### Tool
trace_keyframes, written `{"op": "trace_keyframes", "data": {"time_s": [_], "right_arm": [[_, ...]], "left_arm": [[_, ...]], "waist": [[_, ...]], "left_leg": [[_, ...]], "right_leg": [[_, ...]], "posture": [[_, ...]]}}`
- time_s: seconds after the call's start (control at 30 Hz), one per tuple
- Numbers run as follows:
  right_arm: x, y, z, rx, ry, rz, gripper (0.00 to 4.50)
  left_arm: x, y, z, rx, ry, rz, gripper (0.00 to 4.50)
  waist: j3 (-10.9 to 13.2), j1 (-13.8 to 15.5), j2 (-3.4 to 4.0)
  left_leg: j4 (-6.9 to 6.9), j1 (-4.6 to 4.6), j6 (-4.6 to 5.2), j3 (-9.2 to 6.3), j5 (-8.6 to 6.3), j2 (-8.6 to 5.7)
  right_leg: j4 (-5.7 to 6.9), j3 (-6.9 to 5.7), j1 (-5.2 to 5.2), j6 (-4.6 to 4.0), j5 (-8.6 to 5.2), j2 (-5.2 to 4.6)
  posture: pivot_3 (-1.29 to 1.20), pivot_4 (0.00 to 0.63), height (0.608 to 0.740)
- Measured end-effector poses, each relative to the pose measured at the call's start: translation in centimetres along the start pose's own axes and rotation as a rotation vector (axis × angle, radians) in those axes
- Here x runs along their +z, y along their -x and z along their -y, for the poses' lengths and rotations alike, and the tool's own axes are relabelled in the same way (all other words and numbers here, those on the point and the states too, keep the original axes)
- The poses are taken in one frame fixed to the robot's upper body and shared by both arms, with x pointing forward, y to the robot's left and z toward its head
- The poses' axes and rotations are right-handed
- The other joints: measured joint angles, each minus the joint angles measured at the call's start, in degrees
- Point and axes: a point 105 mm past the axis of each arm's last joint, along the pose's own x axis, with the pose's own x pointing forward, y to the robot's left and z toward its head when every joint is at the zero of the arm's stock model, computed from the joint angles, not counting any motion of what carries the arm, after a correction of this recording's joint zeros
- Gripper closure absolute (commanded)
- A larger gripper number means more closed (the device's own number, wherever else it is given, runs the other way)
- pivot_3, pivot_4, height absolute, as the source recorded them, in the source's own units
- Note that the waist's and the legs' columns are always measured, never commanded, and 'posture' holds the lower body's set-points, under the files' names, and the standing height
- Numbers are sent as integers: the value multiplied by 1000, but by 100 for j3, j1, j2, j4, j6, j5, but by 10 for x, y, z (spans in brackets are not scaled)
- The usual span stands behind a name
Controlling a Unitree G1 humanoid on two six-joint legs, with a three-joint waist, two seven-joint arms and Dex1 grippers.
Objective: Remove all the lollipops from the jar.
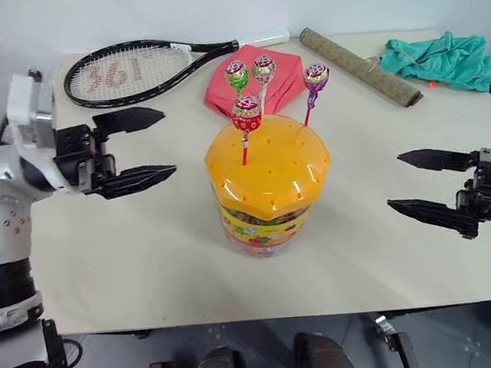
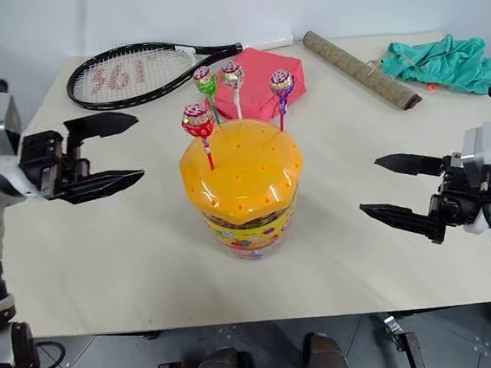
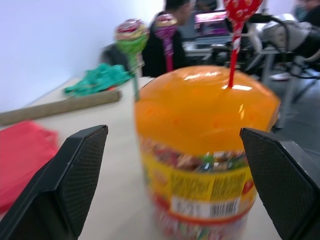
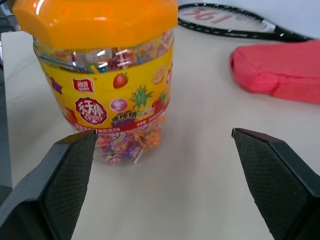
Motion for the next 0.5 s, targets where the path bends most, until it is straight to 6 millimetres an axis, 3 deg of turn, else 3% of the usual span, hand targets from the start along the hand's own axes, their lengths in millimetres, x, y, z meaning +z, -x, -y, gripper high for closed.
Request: {"op": "trace_keyframes", "data": {"time_s": [0.1, 0.33, 0.5], "right_arm": [[-2, 1, -3, -16, -3, -5, 15], [-7, 4, -9, -67, -8, 9, 15], [-5, 9, -14, -114, -9, 37, 15]], "left_arm": [[0, -6, -2, -55, 9, -7, 0], [-14, -28, -39, 13, 83, 13, 0], [-11, -48, -44, -62, 94, 37, 0]], "waist": [[0, -10, 0], [0, 70, -10], [1, 23, -13]], "left_leg": [[0, 1, 0, 3, 0, 0], [16, -9, 4, -4, -2, -5], [15, -11, 4, -7, -2, -4]], "right_leg": [[0, 1, -1, 0, 0, 1], [0, -1, 2, 3, 1, -2], [0, -6, 1, 3, 1, 0]], "posture": [[0, 150, 740], [0, 150, 740], [0, 150, 740]]}}
